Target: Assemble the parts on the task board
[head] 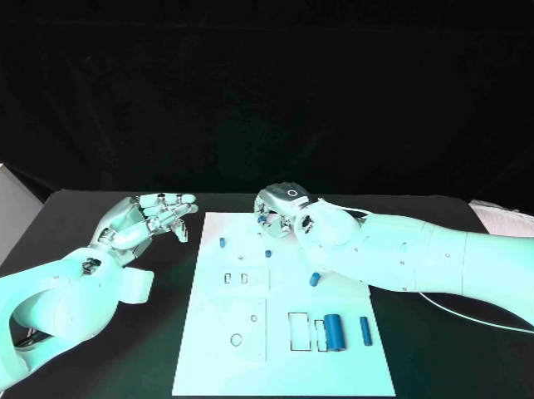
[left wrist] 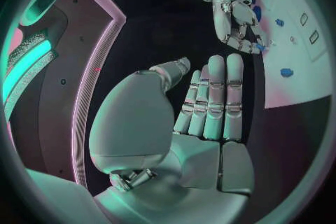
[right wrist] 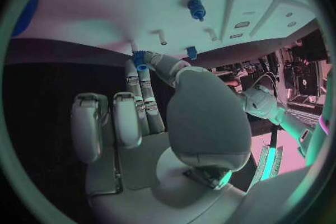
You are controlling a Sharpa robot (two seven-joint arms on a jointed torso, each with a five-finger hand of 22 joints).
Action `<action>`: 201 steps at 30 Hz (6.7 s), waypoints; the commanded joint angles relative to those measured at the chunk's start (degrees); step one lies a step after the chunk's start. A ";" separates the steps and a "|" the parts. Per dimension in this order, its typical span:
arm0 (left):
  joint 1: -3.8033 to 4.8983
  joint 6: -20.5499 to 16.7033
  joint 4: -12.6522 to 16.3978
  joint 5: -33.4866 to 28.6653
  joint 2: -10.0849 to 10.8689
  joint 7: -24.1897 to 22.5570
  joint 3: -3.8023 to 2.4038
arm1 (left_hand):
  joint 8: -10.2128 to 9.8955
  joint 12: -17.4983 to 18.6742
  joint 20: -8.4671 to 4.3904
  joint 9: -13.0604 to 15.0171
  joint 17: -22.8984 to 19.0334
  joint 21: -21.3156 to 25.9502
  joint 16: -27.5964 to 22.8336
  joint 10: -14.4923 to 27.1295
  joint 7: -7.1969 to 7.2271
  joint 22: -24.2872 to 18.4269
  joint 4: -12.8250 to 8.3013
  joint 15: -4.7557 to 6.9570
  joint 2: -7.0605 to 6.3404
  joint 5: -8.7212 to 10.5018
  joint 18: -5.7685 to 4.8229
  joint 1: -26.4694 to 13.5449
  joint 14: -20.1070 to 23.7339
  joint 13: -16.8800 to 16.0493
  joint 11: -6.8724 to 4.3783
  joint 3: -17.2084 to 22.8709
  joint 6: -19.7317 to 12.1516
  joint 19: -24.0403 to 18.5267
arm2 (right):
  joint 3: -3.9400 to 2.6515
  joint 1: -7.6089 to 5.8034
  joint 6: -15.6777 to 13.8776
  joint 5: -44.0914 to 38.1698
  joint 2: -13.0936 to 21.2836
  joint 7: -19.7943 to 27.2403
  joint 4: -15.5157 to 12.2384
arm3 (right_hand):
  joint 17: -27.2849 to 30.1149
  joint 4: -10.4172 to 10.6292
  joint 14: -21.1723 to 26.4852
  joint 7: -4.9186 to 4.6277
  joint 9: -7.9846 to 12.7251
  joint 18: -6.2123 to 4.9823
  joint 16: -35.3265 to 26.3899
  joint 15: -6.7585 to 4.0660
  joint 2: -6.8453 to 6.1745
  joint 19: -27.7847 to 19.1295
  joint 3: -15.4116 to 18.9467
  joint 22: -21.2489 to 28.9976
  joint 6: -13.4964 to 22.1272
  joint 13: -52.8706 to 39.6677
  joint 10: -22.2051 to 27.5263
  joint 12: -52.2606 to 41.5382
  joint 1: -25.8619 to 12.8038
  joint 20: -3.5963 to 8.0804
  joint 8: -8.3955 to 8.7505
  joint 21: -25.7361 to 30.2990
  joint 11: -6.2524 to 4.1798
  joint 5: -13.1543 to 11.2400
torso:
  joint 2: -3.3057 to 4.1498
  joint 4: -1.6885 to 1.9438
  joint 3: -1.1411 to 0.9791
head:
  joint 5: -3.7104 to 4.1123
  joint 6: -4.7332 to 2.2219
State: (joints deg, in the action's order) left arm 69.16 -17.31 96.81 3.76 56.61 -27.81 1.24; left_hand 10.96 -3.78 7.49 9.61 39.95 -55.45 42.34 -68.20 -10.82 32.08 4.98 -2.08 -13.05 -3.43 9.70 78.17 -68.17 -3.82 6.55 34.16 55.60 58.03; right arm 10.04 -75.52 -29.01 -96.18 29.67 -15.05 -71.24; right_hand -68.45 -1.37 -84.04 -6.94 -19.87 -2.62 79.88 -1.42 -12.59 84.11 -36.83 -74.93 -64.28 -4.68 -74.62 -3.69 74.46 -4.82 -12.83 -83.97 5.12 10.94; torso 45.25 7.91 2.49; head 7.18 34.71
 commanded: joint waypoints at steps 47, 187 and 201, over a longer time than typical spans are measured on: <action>0.41 1.55 -0.06 0.04 0.24 0.10 -0.06 | 0.30 0.15 0.05 0.13 0.10 -0.57 0.46 -0.09 0.10 0.17 -0.03 -0.07 0.02 0.27 0.84 -0.18 0.49 -0.06 0.10 0.31 -0.26 -0.61 | -0.01 0.12 3.32 -3.60 1.39 -3.25 -1.56 | 0.21 -0.41 -2.15 -0.21 -0.38 0.48 0.24 -0.01 0.98 0.82 0.02 -5.74 0.80 -1.71 -1.99 0.05 1.65 0.22 0.11 -0.26 -2.20 -0.39 | 0.74 0.18 0.24 | 0.02 0.21; 0.42 2.64 -2.19 -0.29 -0.43 0.69 -0.03 | 0.29 0.14 0.14 0.30 0.23 -1.34 0.98 0.05 0.05 0.65 -0.34 -0.14 0.11 0.29 0.84 -0.34 0.89 -0.06 0.16 0.58 -0.42 -1.20 | -1.30 0.26 0.34 3.54 18.19 -5.45 -14.18 | -16.52 17.87 -4.89 -0.73 -2.20 2.39 8.87 0.40 0.04 5.41 24.07 -14.30 7.06 -85.32 -15.38 -86.31 8.74 -0.28 1.74 -5.35 -2.07 8.92 | 0.26 -1.36 -0.33 | 0.08 0.25; 0.42 2.73 -2.27 -0.29 -0.55 0.69 -0.03 | 0.30 0.14 0.16 0.33 0.24 -1.47 1.05 0.07 0.03 0.72 -0.41 -0.14 0.22 0.27 0.85 -0.30 0.95 -0.06 0.17 0.69 -0.43 -1.29 | -1.37 0.10 -1.92 1.63 14.24 -6.11 -16.22 | -16.74 17.89 -4.94 -0.70 -2.11 2.56 8.92 0.36 -0.25 5.76 23.91 -14.86 6.93 -85.32 -15.38 -86.31 8.40 -0.23 1.80 -5.85 -2.11 9.35 | 0.29 -1.33 -0.27 | -0.16 -0.01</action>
State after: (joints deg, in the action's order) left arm 69.52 -15.68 94.43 3.66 56.17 -26.81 1.26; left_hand 10.96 -3.78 7.68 9.88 40.12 -56.69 43.16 -68.20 -10.83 32.72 4.66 -2.28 -13.05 -3.44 9.69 78.17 -67.56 -3.82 6.55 34.48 55.60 57.02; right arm 8.69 -75.40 -29.80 -92.53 44.14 -20.75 -87.54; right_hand -74.92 16.51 -84.03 -7.72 -21.96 -1.25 88.44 -0.85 -12.47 84.01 -12.51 -74.94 -56.99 -74.91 -83.91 -89.80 83.02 -5.53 -10.94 -89.51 3.34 19.98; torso 45.52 6.54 2.16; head 7.05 34.65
